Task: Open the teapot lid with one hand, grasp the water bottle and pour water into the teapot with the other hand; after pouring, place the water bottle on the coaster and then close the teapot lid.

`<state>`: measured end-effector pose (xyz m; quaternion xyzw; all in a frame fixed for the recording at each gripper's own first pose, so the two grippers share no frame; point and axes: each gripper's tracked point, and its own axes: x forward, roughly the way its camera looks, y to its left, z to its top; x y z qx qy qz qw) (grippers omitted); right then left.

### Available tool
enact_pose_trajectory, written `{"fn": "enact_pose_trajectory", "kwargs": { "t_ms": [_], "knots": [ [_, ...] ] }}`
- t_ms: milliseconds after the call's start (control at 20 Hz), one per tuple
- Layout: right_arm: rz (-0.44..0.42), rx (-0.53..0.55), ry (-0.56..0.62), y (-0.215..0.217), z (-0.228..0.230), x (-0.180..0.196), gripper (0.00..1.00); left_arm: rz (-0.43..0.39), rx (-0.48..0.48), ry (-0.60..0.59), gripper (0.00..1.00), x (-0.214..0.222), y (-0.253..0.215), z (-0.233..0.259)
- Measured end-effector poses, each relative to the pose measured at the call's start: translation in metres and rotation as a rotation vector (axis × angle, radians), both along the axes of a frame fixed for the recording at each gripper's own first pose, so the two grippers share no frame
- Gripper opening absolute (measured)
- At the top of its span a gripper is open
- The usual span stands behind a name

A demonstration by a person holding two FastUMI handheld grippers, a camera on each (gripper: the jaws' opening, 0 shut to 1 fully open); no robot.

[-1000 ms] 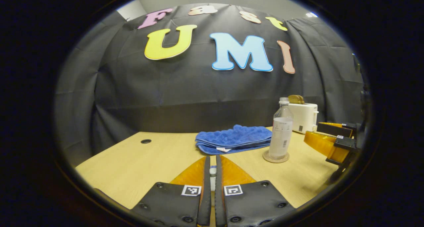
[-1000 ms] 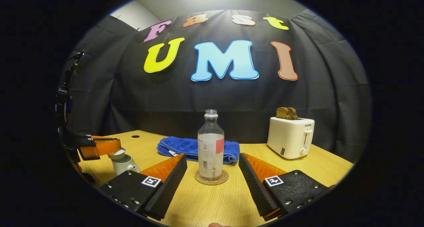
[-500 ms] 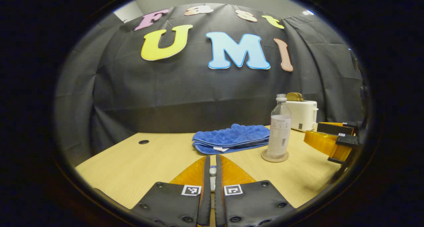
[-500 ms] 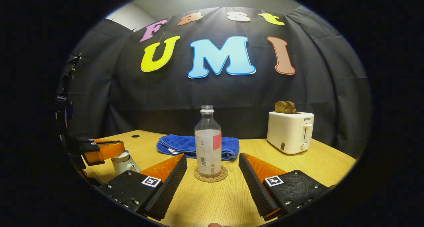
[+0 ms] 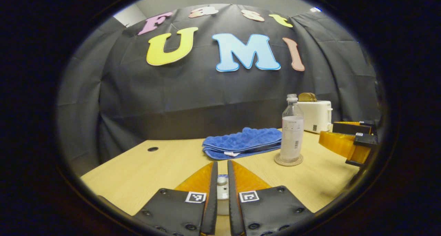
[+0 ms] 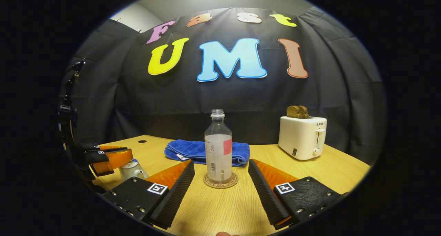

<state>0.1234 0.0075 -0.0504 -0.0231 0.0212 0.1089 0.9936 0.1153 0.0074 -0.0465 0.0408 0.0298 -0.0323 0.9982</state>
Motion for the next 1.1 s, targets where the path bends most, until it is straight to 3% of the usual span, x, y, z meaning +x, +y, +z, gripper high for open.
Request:
{"fn": "enact_pose_trajectory", "kwargs": {
  "t_ms": [100, 200, 250, 300, 350, 550, 850, 1100],
  "knots": [
    [-0.001, 0.017, -0.006, 0.002, 0.004, -0.006, 0.98, -0.014, -0.020, -0.007, 0.21, -0.009, -0.008, 0.004],
    [0.000, 0.035, -0.026, 0.007, 0.010, -0.018, 0.98, -0.013, -0.014, -0.027, 0.25, -0.024, -0.010, 0.009],
    [-0.003, 0.034, -0.033, 0.009, 0.009, -0.025, 0.98, -0.016, -0.009, -0.034, 0.19, -0.031, -0.012, 0.011],
    [-0.003, 0.029, -0.042, 0.011, 0.009, -0.034, 0.98, -0.023, -0.005, -0.032, 0.25, -0.039, -0.015, 0.012],
    [0.000, 0.020, -0.052, 0.014, 0.009, -0.043, 0.98, -0.028, -0.004, -0.031, 0.19, -0.047, -0.017, 0.012],
    [-0.020, -0.031, -0.089, 0.013, 0.015, -0.073, 0.98, -0.038, -0.016, -0.042, 0.19, -0.079, -0.022, 0.013],
    [-0.046, -0.029, -0.067, 0.007, 0.005, -0.108, 0.97, -0.034, -0.030, -0.044, 0.19, -0.112, -0.021, 0.004],
    [-0.057, -0.020, -0.028, 0.005, -0.008, -0.115, 0.98, -0.017, -0.047, -0.044, 0.19, -0.120, -0.019, -0.004]
  ]
}}
